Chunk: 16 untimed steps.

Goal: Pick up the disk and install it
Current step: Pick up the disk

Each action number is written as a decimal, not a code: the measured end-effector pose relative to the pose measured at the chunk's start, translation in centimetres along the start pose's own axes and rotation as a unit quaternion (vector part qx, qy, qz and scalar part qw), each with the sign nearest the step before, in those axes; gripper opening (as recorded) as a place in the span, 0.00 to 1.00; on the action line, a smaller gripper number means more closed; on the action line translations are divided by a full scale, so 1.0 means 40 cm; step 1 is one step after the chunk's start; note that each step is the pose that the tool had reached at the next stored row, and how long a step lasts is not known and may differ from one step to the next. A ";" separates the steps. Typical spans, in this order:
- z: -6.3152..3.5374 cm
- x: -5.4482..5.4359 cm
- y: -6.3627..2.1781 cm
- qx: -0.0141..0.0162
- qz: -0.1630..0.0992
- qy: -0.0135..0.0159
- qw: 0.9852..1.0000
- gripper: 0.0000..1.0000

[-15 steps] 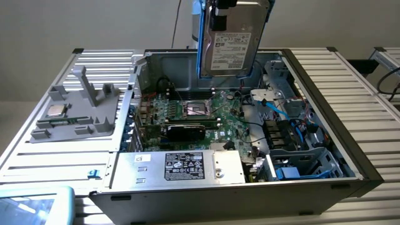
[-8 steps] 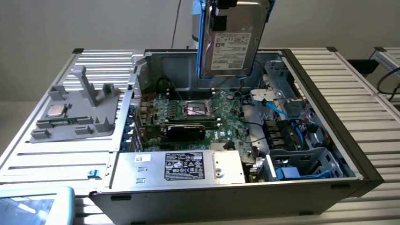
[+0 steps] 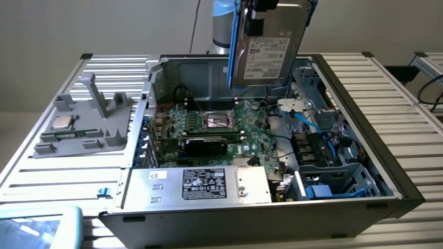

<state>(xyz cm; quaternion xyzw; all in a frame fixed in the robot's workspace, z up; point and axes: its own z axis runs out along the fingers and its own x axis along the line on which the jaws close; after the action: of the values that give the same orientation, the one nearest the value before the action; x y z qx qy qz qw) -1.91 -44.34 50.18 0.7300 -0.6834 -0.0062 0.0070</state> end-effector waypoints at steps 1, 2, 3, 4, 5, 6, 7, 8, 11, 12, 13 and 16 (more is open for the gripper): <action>0.000 0.003 -0.004 0.000 0.000 0.000 1.000 0.37; 0.000 0.005 -0.007 0.000 0.000 0.000 1.000 0.37; 0.000 0.009 -0.012 0.000 0.000 0.000 1.000 0.37; 0.000 0.011 -0.018 0.000 0.000 0.000 1.000 0.37; 0.000 0.012 -0.023 0.000 0.000 0.000 1.000 0.37; 0.000 0.012 -0.026 0.001 0.000 0.000 1.000 0.37; 0.000 0.012 -0.029 0.002 0.000 0.002 1.000 0.37; 0.000 0.012 -0.032 0.004 0.000 0.003 1.000 0.37; -0.001 0.016 -0.046 0.005 0.000 0.004 1.000 0.37; -0.001 0.017 -0.051 0.006 0.000 0.004 1.000 0.37; -0.001 0.019 -0.057 0.006 0.000 0.004 1.000 0.37; -0.002 0.030 -0.071 0.006 0.000 0.004 1.000 0.37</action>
<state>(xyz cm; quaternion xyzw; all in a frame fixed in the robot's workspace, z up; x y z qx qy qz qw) 1.00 -45.33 50.22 0.7300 -0.6834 0.0007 0.0057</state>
